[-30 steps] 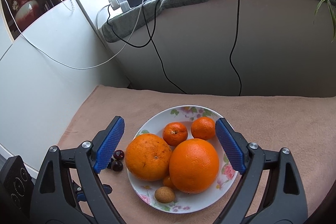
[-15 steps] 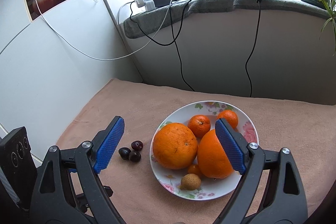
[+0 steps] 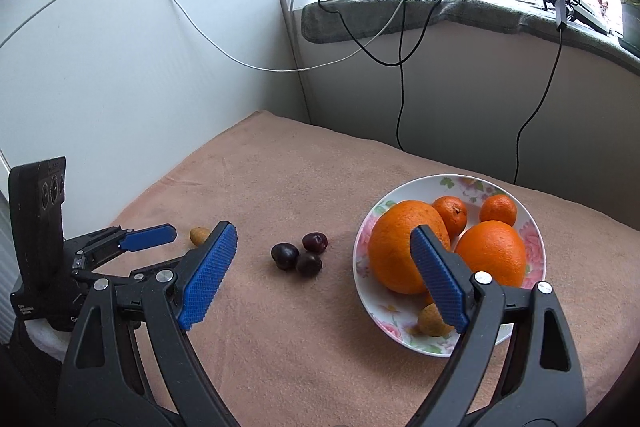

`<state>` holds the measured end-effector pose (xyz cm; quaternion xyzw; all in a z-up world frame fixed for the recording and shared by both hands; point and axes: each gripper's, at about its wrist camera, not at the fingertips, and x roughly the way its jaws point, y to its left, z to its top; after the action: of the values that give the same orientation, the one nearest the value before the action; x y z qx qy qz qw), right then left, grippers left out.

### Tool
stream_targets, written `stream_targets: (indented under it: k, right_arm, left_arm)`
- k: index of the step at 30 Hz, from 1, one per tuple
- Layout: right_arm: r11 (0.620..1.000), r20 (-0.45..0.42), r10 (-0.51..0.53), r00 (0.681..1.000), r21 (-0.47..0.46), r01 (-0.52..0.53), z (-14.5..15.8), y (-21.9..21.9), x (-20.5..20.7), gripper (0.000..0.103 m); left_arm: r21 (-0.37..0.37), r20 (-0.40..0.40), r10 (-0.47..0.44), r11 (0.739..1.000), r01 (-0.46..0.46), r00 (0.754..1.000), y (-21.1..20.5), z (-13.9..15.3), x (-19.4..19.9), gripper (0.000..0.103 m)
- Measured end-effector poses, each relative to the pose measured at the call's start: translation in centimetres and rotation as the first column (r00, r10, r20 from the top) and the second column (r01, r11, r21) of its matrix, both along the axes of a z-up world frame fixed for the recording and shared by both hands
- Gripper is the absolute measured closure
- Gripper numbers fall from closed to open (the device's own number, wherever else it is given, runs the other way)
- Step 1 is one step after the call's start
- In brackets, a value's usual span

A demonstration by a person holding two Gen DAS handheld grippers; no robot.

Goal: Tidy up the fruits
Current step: 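Move both grippers away from the bowl toward the remaining fruits, then grasp a second brown longan with the left gripper while the right gripper grasps a dark cherry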

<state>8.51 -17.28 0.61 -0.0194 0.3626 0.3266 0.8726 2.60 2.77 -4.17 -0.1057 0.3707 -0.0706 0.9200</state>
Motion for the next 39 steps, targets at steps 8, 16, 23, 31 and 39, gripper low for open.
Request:
stream_targets:
  k: [8, 16, 23, 31, 39]
  right_arm:
    - [0.992, -0.021, 0.105, 0.994, -0.074, -0.106, -1.6, 3.7, -0.9, 0.023]
    - [0.974, -0.083, 0.159, 0.984, -0.149, -0.170, -4.0, 6.6, -0.2, 0.051]
    - [0.960, -0.108, 0.171, 0.979, -0.206, -0.190, -5.4, 8.7, 1.4, 0.058]
    - [0.938, -0.105, 0.195, 0.975, -0.270, -0.217, -6.4, 10.4, 2.0, 0.060]
    - [0.904, -0.068, 0.209, 0.975, -0.367, -0.220, -7.2, 11.7, 1.7, 0.065]
  left_arm:
    - [-0.007, -0.027, 0.060, 0.998, -0.060, 0.998, 3.4, -1.4, -0.2, 0.031]
    - [-0.038, -0.048, 0.070, 0.997, -0.072, 0.996, 4.9, -2.6, 0.2, 0.042]
    - [-0.057, -0.068, 0.069, 0.996, -0.073, 0.995, 5.7, -3.5, 0.8, 0.050]
    - [-0.057, -0.087, 0.070, 0.996, -0.075, 0.994, 5.7, -4.2, 1.2, 0.059]
    - [-0.055, -0.102, 0.077, 0.995, -0.082, 0.992, 5.8, -4.7, 1.9, 0.063]
